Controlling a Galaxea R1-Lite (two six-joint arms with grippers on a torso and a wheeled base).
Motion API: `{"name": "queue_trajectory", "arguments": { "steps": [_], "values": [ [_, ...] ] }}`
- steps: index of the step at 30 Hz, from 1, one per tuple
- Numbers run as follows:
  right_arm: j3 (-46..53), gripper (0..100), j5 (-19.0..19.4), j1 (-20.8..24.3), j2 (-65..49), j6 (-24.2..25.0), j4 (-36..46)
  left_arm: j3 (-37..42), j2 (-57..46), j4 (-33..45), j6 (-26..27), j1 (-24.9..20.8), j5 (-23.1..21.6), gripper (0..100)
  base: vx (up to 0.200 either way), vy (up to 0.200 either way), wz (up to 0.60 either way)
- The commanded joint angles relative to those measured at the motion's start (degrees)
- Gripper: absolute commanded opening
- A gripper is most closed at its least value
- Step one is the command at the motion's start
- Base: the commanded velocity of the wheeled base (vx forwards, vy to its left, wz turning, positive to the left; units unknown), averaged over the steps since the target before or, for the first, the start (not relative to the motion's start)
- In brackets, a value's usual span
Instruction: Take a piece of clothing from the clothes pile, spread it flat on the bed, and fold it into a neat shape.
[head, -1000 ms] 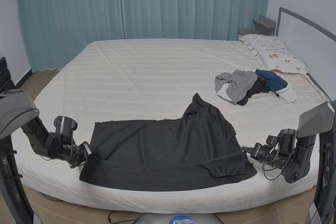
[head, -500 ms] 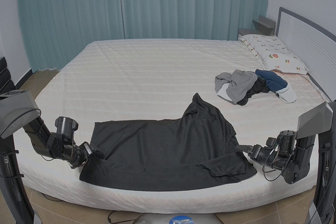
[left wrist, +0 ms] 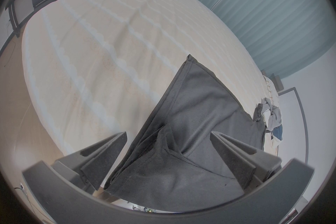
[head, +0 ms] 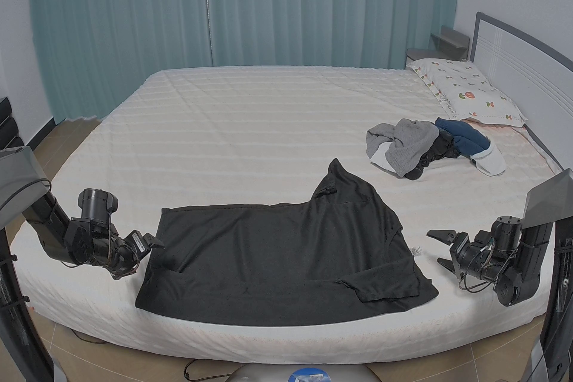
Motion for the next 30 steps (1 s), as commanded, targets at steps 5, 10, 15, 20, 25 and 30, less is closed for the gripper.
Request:
{"name": "queue_trajectory", "arguments": {
  "steps": [5,10,15,20,25,30],
  "values": [
    [0.3,100,0.4,-0.5,0.1,0.0,-0.8,-0.8,-0.9,0.3,-1.3,1.0,-0.1,100,0.0,0.08,0.0],
    [0.3,100,0.4,-0.4,0.3,-0.1,-0.8,-0.7,-0.6,0.2,-1.3,1.0,-0.1,100,0.0,0.16,0.0],
    [0.3,100,0.3,-0.4,0.3,-0.1,-0.8,-0.7,-0.6,0.2,-1.3,1.0,-0.1,100,0.0,0.0,0.0],
    [0.3,100,0.3,-0.3,0.3,-0.2,-0.8,-0.8,-0.6,-0.1,-1.5,1.0,-0.3,100,0.0,0.0,0.0],
    [0.3,100,0.3,-0.2,0.4,-0.2,-0.8,-0.7,-1.2,-0.2,-2.9,1.0,-0.4,100,0.04,0.0,0.0],
    [0.2,100,0.2,-0.1,0.5,-0.2,-0.8,-0.7,-1.4,-0.1,-3.1,0.4,-0.4,100,0.2,0.0,0.0]
  ]
}}
